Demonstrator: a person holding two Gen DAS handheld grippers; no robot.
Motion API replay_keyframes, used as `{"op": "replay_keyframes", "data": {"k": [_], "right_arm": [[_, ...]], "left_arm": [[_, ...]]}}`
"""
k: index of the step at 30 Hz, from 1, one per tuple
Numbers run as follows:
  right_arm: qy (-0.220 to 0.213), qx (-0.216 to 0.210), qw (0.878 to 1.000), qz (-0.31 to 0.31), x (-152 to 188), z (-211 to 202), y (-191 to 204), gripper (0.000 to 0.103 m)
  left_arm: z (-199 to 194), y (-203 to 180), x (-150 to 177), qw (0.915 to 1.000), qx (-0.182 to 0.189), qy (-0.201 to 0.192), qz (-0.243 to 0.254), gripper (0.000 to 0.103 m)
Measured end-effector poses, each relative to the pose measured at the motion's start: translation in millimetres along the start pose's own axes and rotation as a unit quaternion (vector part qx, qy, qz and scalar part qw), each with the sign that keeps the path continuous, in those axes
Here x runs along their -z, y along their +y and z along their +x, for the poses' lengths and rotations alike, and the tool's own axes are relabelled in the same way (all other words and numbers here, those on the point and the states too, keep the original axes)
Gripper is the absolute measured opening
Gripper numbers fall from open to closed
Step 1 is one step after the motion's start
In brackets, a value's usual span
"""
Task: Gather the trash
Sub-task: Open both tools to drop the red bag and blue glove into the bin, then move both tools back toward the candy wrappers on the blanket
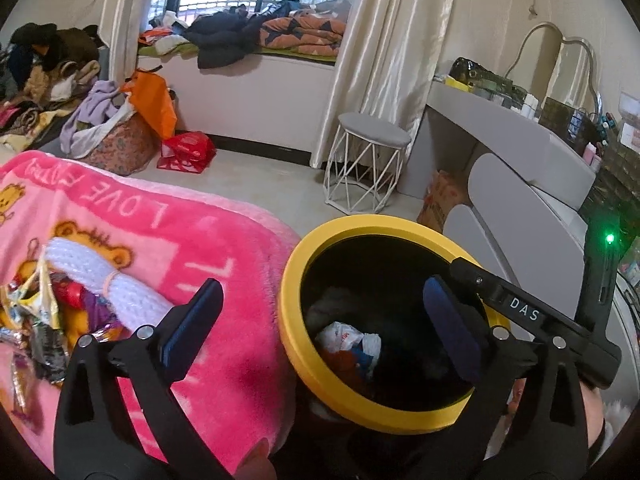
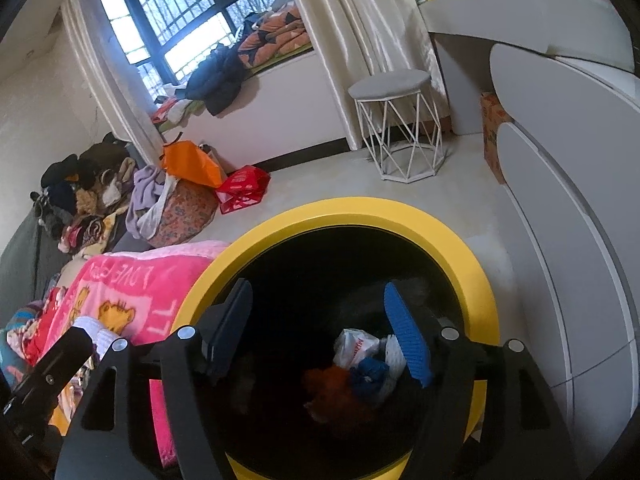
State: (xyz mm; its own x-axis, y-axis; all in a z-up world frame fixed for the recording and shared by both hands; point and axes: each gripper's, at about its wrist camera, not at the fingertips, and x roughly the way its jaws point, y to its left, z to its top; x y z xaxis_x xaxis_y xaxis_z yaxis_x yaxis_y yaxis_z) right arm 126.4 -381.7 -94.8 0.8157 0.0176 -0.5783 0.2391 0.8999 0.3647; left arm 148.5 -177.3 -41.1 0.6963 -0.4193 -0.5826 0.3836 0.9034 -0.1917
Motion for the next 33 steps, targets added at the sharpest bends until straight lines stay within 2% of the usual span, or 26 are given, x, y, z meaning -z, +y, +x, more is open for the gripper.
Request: {"op": "replay_keyframes", "data": {"k": [20,33], "right_arm": [[-0.031,-0.065,0.994,-0.085,7,-24,57,0.071],[-0.028,-0.103,0.985,-0.138,17,-33,93,0.072]], "left_arm": [[-54,32,1,0.9974,-0.046,-0.052,-0.018,0.092],[-81,59,0,0.993,-0.079,-0.076,-0.043,0.092]]}}
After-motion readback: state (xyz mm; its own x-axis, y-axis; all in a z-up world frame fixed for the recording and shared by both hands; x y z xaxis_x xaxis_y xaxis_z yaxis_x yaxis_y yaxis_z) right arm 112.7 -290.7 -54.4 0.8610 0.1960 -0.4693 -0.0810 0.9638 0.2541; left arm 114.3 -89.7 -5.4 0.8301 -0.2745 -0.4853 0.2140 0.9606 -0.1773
